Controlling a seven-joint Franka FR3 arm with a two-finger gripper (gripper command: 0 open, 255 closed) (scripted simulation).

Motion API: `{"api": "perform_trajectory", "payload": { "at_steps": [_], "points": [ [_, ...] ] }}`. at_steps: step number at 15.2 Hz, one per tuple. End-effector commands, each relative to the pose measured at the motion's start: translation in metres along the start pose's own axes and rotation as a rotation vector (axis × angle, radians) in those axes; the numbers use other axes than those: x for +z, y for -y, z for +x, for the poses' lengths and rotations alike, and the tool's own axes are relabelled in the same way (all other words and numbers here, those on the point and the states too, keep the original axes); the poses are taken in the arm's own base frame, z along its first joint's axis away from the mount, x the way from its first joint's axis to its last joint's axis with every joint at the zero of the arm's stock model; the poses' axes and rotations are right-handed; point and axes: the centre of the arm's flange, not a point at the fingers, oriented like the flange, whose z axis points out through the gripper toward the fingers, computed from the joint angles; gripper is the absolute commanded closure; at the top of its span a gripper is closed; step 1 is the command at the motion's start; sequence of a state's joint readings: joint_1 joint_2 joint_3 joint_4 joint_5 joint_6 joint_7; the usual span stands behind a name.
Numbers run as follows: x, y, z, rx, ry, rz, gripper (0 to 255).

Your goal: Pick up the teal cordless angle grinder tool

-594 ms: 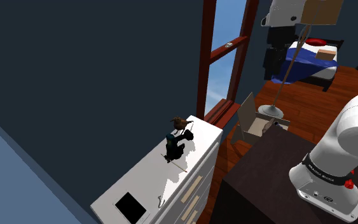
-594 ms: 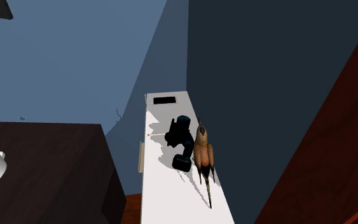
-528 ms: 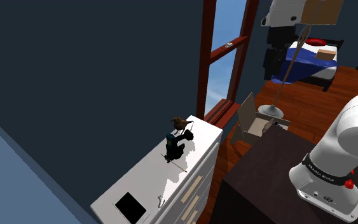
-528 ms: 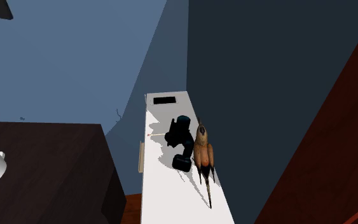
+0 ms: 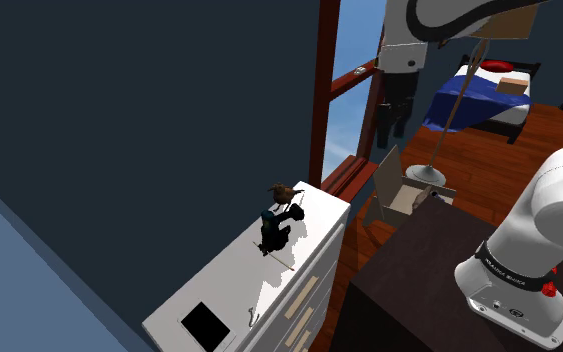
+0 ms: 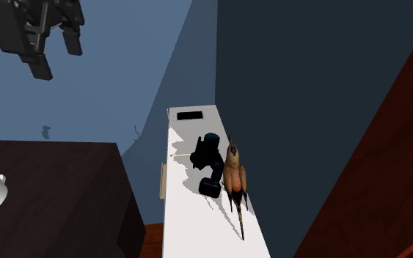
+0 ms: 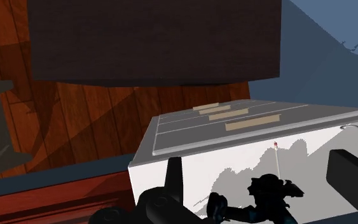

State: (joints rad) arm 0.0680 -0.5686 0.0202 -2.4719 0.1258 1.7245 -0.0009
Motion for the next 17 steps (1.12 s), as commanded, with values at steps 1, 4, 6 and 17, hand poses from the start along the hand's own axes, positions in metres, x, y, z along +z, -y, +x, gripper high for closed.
{"api": "perform_trajectory", "payload": {
  "at_steps": [1, 4, 6, 17],
  "points": [
    [0.017, 0.011, 0.020, 0.002, -0.002, -0.004, 0],
    [0.040, 0.029, 0.047, 0.004, -0.002, -0.012, 0],
    [0.055, 0.041, 0.066, 0.006, -0.002, -0.017, 0],
    [0.142, 0.104, 0.167, 0.015, -0.003, -0.044, 0]
  ]
}}
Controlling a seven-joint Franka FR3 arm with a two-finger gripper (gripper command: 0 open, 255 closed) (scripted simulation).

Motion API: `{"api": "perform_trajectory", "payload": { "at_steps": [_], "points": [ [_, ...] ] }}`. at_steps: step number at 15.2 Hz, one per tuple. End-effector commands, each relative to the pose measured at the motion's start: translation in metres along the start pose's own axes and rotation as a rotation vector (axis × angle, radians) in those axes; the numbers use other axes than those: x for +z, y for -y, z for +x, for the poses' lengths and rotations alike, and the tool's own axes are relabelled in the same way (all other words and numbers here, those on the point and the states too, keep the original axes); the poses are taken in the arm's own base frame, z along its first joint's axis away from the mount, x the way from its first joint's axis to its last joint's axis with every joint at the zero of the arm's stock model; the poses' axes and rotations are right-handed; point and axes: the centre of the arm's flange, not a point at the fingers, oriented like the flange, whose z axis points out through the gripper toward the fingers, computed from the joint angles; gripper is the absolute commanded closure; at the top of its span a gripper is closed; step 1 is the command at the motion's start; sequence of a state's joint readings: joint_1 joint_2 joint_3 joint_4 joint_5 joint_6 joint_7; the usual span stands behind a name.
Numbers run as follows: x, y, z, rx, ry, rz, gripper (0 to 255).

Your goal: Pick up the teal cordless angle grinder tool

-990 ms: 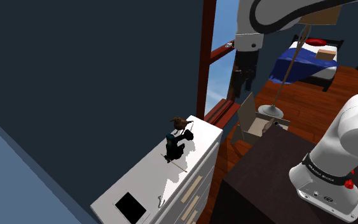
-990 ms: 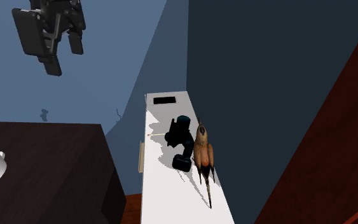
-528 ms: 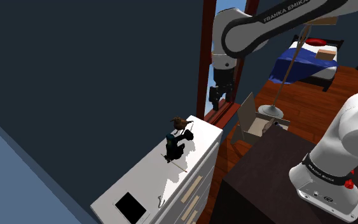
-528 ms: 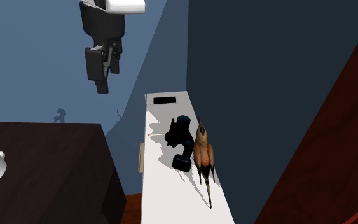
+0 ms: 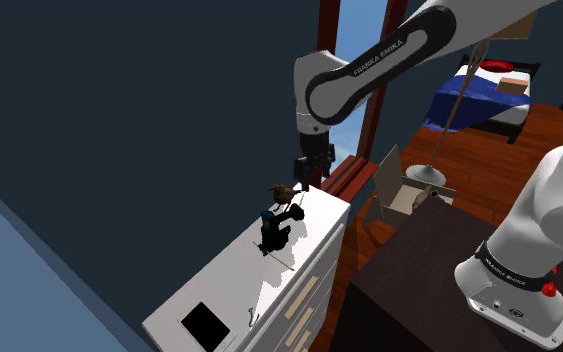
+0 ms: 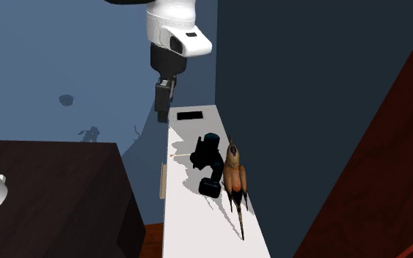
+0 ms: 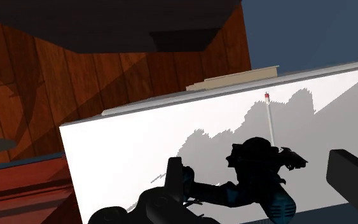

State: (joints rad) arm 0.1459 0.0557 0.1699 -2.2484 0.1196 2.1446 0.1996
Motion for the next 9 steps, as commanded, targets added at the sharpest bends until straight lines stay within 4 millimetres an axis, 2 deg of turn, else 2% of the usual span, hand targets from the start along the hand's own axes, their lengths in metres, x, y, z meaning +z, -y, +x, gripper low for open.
{"api": "perform_trajectory", "payload": {
  "at_steps": [1, 9],
  "points": [
    [0.018, 0.013, 0.015, 0.002, 0.000, -0.004, 0],
    [0.080, 0.060, 0.088, 0.009, -0.001, -0.024, 0]
  ]
}}
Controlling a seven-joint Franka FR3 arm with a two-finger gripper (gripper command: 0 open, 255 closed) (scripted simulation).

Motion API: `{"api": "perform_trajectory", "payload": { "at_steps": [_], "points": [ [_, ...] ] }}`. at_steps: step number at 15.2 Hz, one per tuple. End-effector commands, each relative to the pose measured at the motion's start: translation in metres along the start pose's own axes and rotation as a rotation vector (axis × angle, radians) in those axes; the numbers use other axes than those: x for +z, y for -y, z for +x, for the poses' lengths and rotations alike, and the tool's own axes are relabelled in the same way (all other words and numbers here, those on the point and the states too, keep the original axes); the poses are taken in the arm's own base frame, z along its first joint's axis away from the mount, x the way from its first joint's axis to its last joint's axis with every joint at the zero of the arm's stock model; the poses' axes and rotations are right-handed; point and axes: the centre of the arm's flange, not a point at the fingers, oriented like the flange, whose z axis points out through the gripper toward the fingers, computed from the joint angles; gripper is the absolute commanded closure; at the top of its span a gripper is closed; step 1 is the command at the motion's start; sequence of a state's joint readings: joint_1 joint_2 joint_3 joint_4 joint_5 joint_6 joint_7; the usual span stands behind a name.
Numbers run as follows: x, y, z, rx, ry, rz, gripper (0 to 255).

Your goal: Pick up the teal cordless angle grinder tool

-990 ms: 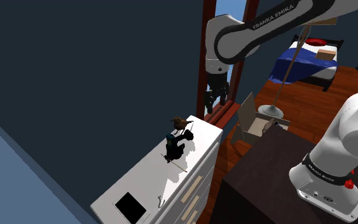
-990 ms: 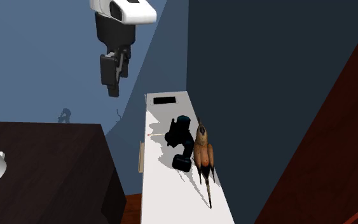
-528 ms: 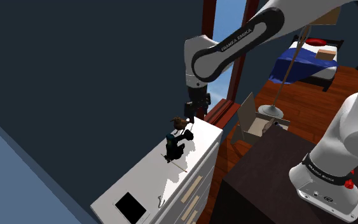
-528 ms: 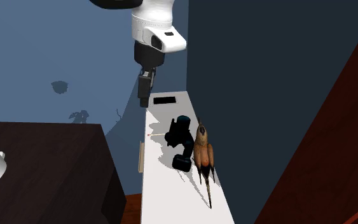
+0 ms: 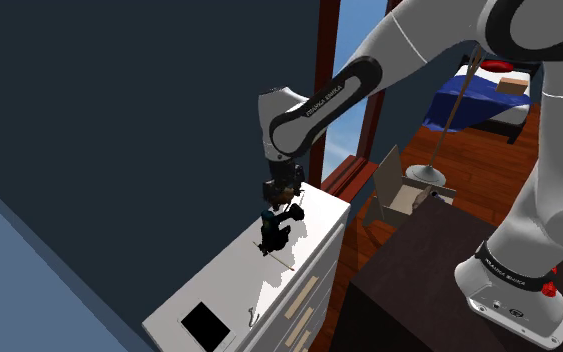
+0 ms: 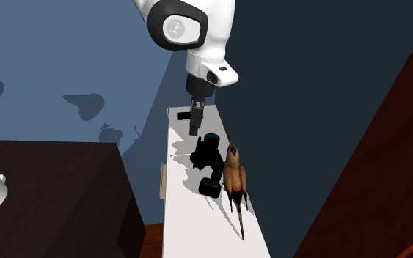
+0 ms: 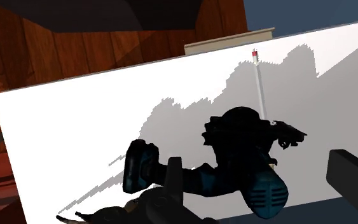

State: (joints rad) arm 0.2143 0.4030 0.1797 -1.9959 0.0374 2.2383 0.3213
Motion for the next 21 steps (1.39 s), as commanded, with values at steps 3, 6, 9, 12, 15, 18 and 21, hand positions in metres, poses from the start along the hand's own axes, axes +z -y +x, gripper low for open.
{"api": "perform_trajectory", "payload": {
  "at_steps": [3, 6, 9, 12, 15, 18, 21],
  "points": [
    [0.031, 0.023, 0.037, 0.004, -0.001, -0.010, 0],
    [0.049, 0.037, 0.058, 0.006, -0.001, -0.016, 0],
    [0.064, 0.036, 0.061, 0.006, -0.001, -0.016, 0],
    [0.080, 0.035, 0.064, 0.006, -0.001, -0.016, 0],
    [0.088, 0.035, 0.065, 0.006, -0.001, -0.016, 0],
    [0.086, 0.026, 0.066, 0.004, 0.000, -0.015, 255],
    [0.087, 0.025, 0.069, 0.005, 0.000, -0.015, 255]
  ]
}}
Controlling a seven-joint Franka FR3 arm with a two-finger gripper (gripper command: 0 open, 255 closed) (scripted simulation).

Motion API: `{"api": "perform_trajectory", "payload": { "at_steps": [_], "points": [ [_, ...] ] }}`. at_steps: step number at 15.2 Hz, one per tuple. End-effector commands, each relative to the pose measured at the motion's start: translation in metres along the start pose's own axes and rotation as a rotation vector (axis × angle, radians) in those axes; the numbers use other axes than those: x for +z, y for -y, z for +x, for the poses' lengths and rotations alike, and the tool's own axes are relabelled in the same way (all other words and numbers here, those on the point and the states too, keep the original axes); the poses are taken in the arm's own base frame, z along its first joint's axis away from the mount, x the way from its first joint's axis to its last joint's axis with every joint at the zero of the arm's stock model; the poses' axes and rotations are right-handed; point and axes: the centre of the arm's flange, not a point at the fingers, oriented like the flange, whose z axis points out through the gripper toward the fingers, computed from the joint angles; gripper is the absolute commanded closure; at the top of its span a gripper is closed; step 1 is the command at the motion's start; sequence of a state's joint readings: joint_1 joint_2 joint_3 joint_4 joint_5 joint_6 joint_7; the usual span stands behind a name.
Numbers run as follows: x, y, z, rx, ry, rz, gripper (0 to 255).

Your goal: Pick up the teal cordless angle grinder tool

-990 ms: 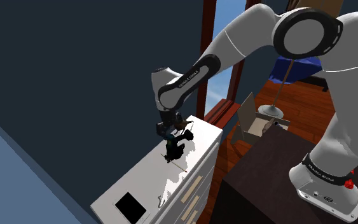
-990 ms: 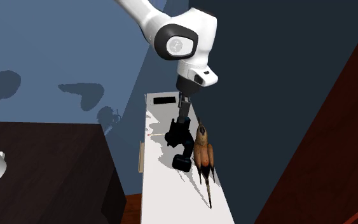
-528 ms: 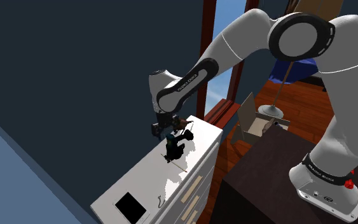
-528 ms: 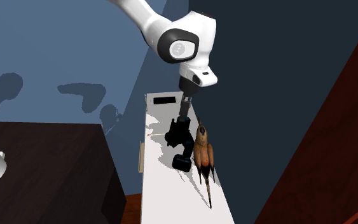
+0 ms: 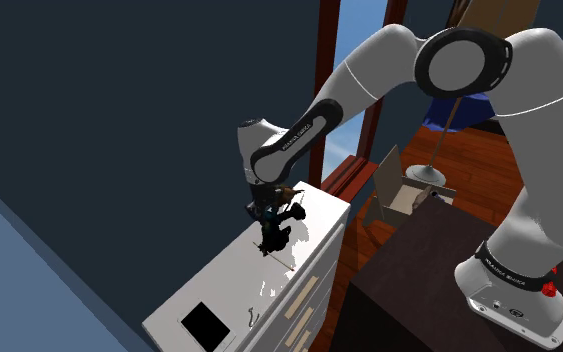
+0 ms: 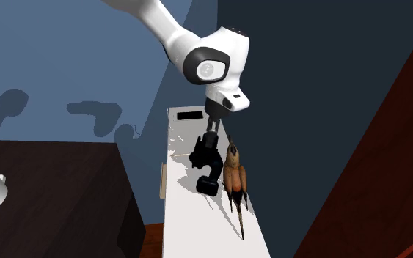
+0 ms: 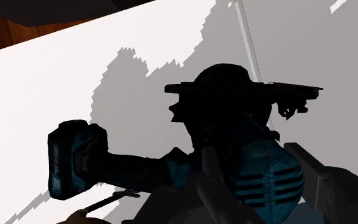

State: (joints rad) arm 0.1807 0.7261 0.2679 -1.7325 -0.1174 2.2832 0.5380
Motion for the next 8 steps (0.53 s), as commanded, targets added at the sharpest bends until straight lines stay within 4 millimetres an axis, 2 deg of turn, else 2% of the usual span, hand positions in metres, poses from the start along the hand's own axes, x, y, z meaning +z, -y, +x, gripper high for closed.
{"api": "perform_trajectory", "payload": {
  "at_steps": [1, 2, 4, 8],
  "points": [
    [0.010, -0.012, 0.007, -0.092, 0.005, -0.003, 255],
    [0.009, -0.014, 0.007, -0.092, 0.005, -0.003, 255],
    [0.010, -0.002, 0.003, -0.091, 0.004, -0.004, 255],
    [-0.011, -0.002, 0.000, -0.091, 0.004, -0.004, 255]
  ]
}}
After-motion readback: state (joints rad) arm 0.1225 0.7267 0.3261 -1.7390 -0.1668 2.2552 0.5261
